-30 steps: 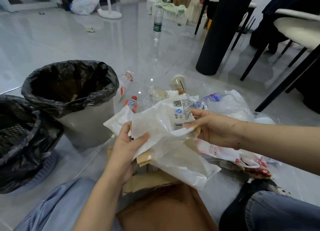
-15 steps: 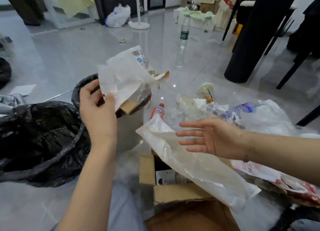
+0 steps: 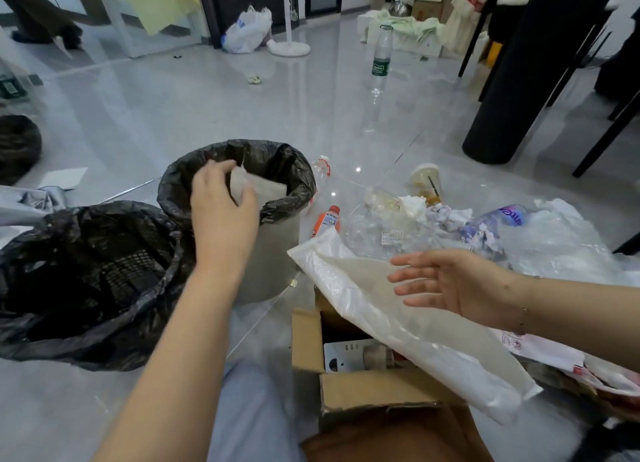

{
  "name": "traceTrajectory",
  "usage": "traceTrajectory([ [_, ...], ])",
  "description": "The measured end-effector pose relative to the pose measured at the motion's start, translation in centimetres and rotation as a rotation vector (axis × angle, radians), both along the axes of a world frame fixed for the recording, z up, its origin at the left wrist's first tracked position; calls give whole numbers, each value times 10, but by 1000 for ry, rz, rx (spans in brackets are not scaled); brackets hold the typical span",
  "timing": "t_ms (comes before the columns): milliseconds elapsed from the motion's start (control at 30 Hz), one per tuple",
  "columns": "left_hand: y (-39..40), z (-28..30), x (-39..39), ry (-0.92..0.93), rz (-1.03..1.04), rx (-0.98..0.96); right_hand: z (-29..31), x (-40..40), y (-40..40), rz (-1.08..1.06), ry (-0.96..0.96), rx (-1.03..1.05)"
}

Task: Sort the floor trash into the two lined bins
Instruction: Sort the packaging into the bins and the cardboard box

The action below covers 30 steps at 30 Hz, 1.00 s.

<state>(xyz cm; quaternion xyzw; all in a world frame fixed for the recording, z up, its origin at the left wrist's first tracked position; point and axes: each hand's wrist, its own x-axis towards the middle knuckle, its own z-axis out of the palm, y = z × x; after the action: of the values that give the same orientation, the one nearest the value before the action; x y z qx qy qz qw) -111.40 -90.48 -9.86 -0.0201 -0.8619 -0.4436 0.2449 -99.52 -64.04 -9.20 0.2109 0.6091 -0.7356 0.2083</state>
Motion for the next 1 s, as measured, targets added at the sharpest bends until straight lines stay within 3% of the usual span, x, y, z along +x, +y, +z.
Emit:
traceTrajectory([
  [67, 17, -4, 32, 38, -99, 90, 2, 1, 0, -74, 105, 122],
  [167, 47, -24, 76, -100, -229, 272, 10, 4, 5, -132, 389, 581],
  [233, 65, -46, 101, -287, -240, 429, 11, 7, 11, 53, 500, 926],
  [300, 77, -67, 123, -459, -177, 542, 0, 12, 18, 289, 400, 1115],
  [400, 86, -82, 142, -575, -103, 664, -20, 20, 21, 458, 234, 1103],
  [567, 96, -87, 141, -805, -271, 1254, -37, 36, 17, 579, 279, 1001],
  [700, 101, -100, 141, -886, -351, 1227, -49, 45, 18, 849, 266, 976],
  [767, 106, -100, 141, -892, -404, 1155, -50, 50, 19, 883, 277, 930],
  [867, 108, -100, 141, -881, -411, 1086, -45, 51, 21, 748, 361, 922],
  [1000, 105, -100, 137, -863, -381, 1063, -34, 43, 24, 307, 403, 941],
])
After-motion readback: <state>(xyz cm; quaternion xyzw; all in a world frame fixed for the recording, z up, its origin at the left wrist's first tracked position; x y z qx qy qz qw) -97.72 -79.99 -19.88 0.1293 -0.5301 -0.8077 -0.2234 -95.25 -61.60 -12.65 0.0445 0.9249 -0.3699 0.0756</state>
